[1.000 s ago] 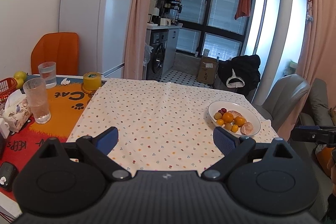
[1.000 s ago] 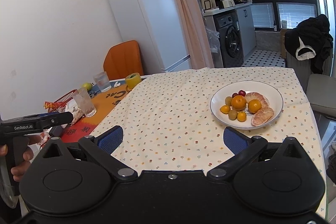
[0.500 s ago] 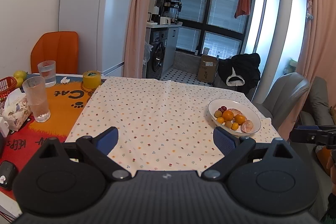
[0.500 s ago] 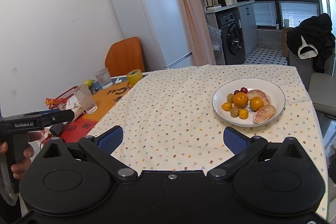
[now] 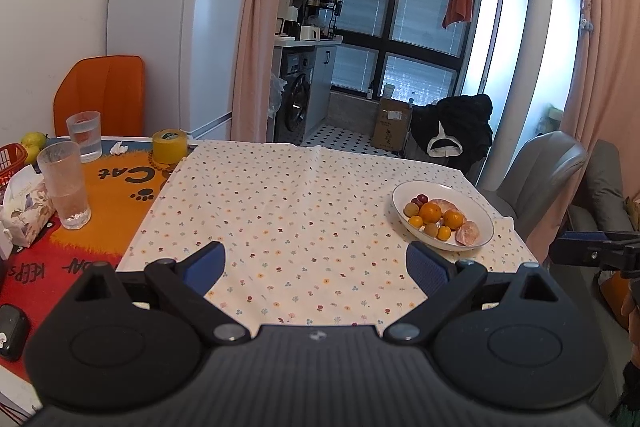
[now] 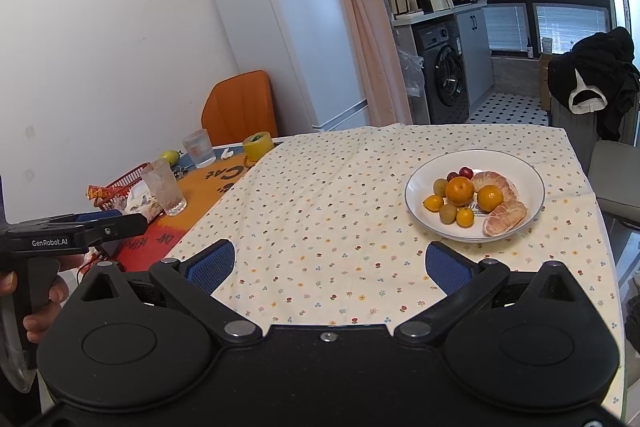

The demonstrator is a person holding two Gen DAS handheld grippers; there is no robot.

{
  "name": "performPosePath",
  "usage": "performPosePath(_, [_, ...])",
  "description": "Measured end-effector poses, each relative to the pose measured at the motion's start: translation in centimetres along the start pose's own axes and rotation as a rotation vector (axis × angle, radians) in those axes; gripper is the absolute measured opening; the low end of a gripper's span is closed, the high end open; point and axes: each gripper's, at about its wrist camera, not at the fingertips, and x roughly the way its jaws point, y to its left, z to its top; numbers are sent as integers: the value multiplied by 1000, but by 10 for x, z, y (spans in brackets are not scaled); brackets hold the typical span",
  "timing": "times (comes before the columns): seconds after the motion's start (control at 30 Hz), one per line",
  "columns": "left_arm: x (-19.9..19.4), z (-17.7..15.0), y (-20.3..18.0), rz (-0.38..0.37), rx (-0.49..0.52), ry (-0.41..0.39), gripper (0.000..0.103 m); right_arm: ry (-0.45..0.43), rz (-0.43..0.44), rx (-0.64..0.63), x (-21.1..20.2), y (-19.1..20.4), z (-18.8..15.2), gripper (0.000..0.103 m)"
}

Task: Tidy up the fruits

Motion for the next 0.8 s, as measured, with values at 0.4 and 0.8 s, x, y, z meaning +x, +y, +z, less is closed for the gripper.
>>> performPosePath(0.4, [1,-1,0,-3,4,12,96,-4,-4,5,1,-3,0,103])
performPosePath(0.8, [2,0,1,-7,-2,17,96,-6,-2,8,1,-5,0,103])
